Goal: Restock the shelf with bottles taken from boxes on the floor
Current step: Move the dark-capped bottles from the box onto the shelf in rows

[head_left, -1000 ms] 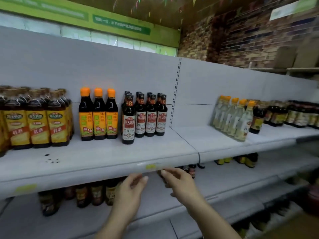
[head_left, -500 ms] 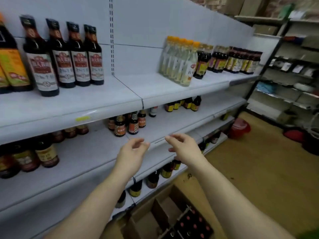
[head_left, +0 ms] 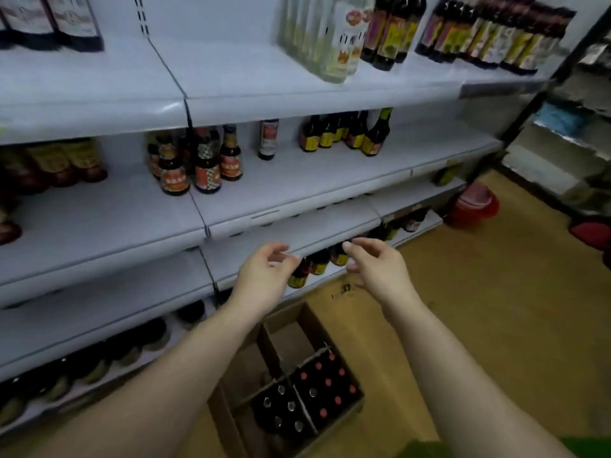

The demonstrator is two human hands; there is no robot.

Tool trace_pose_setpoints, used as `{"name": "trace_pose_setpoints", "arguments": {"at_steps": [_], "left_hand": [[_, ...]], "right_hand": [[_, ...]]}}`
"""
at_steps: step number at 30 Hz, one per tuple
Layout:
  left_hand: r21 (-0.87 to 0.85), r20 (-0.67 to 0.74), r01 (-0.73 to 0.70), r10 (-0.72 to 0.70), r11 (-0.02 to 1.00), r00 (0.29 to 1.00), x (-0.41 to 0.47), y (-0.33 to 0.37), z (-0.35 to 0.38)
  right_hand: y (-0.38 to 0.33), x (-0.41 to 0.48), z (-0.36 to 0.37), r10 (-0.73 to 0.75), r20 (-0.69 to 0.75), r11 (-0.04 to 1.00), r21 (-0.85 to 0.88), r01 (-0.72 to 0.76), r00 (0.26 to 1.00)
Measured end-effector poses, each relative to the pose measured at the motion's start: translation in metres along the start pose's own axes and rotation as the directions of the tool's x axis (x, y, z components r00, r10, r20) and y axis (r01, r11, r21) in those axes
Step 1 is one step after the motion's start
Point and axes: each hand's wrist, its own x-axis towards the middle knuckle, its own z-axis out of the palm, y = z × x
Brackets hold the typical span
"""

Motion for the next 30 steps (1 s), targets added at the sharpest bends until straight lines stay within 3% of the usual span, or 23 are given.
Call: {"name": "trace_pose_setpoints", "arguments": {"at_steps": [10,30], "left_hand": [[0.076,-0.095,0.204,-0.197,0.976,0.976,-0.001,-0.094,0.038],[0.257,0.06,0.322,-0.347,0.911,0.936,0.016,-0.386,0.131]], "right_hand": [[0.111,0.05,0.029,0.148,0.097,0.989,-0.014,-0.147,0.984],[0.425,0.046,0.168,0.512,0.001,0.859,-0.002,-0.512,0.859]]}}
